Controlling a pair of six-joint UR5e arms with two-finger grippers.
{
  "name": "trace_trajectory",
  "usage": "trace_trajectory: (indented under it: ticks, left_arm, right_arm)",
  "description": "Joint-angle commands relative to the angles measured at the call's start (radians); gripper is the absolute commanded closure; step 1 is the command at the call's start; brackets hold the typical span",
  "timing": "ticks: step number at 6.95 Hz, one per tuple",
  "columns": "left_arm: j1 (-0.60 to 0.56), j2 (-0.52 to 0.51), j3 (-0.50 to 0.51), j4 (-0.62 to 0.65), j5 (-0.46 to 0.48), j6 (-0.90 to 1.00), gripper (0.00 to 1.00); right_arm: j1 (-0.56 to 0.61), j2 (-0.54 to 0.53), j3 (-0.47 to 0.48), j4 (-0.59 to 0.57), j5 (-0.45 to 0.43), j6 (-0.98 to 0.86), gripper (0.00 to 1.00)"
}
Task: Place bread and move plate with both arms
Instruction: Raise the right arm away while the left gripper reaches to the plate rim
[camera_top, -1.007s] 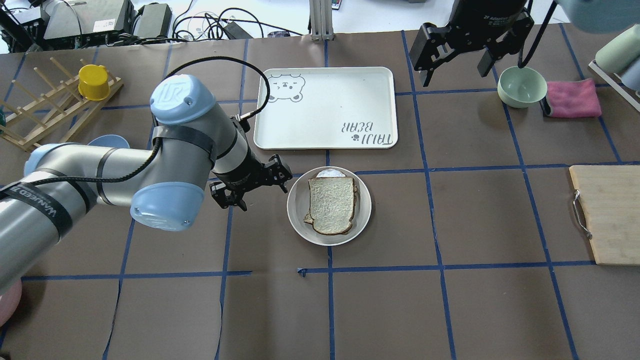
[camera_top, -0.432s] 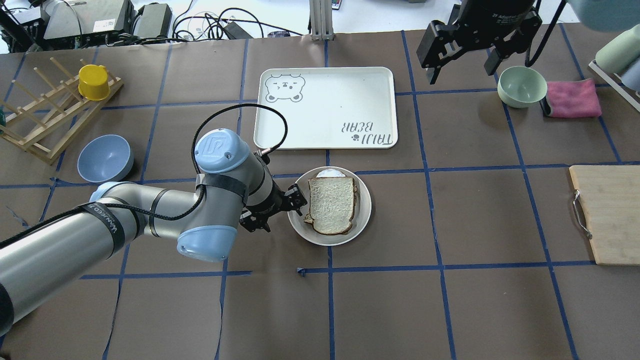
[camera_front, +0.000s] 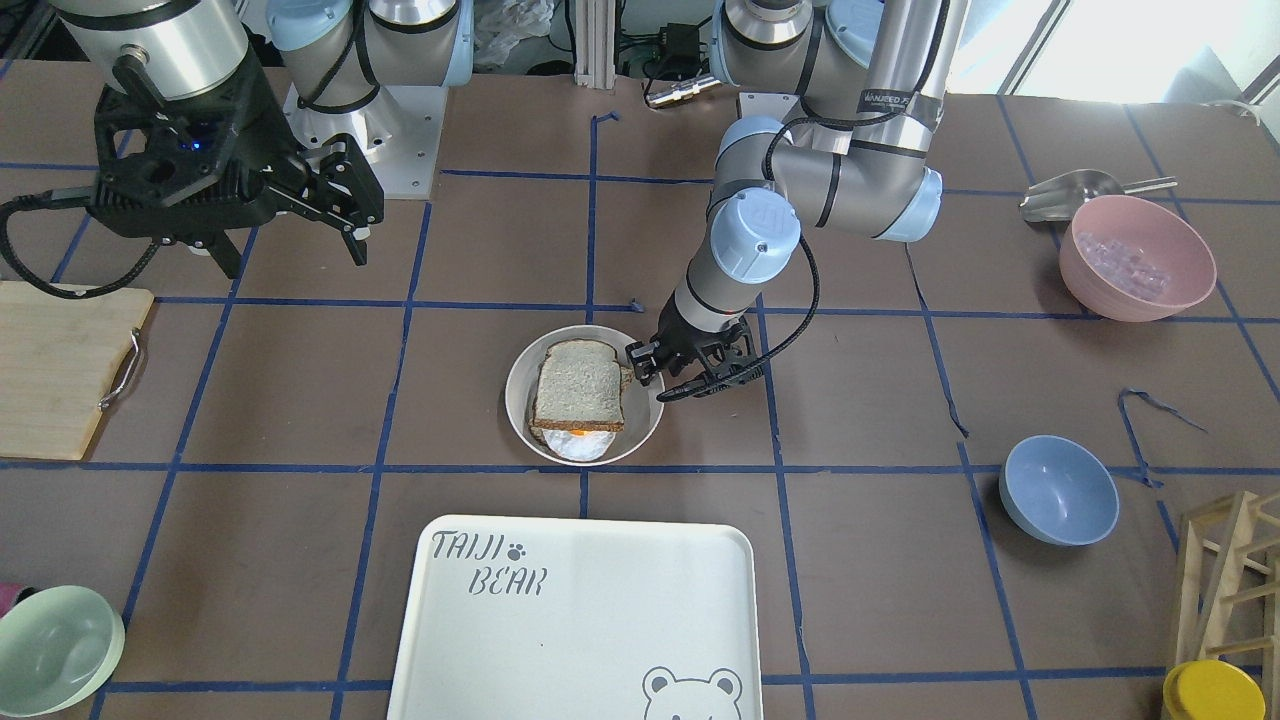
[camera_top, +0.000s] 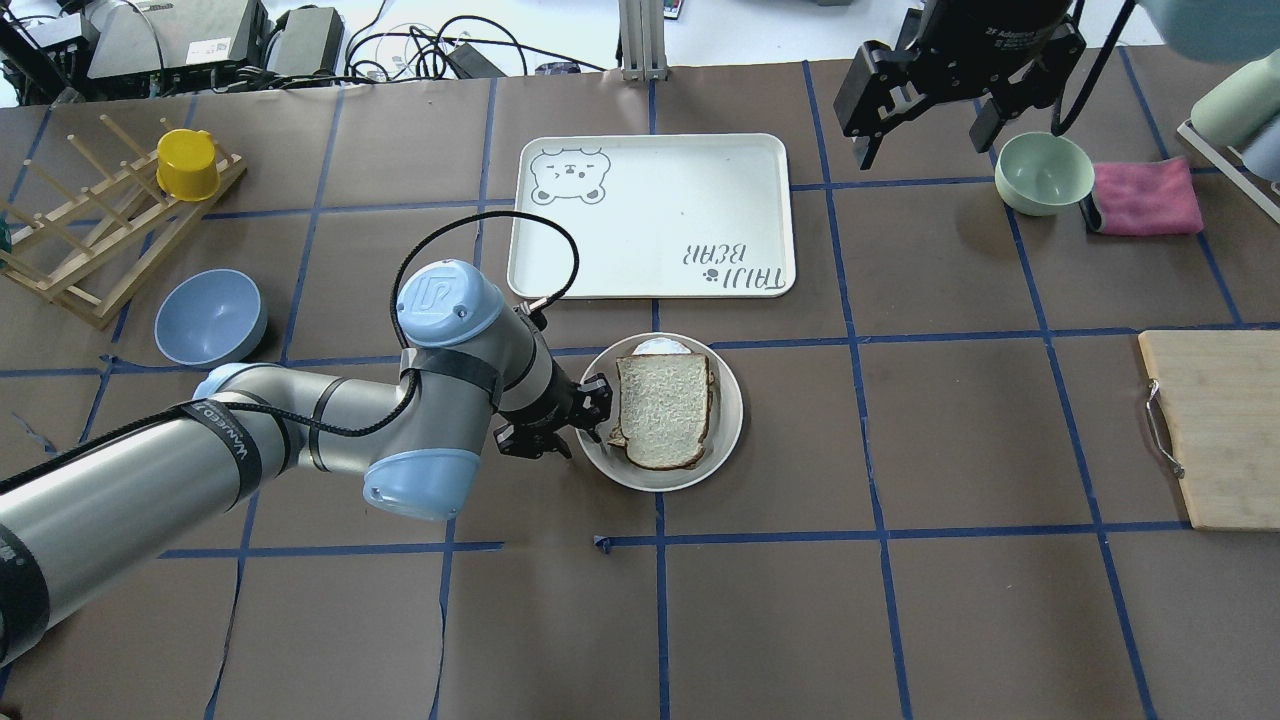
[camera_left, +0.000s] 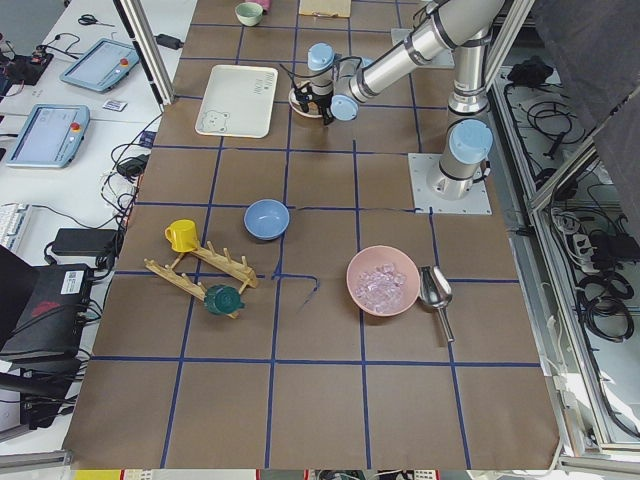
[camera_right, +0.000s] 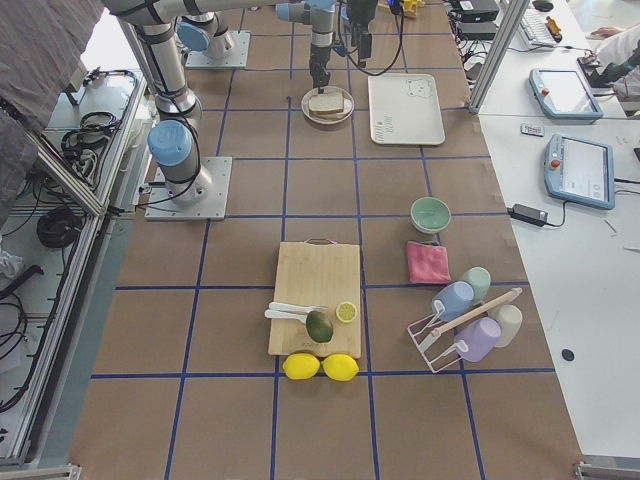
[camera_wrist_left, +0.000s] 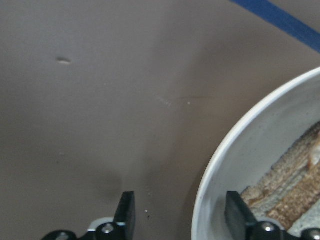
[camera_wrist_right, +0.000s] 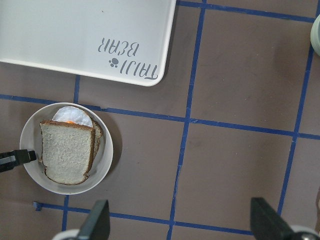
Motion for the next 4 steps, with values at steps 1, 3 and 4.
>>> trace_trajectory:
  ticks: [1, 3, 4]
  left_arm:
    - [0.001, 0.003, 0.004, 0.002, -0.001, 0.018, 1.0]
    - [0.011, 0.038, 0.001, 0.06, 0.0, 0.059, 1.0]
    - [0.024, 0.063, 0.003, 0.063, -0.003, 0.058, 1.0]
  right_arm:
    - [0.0, 0.002, 0.0, -0.011, 0.0, -0.015, 0.0]
    - [0.0, 0.002, 0.0, -0.009, 0.002, -0.013, 0.0]
    - [0.0, 0.004, 0.0, -0.012, 0.002, -0.016, 0.0]
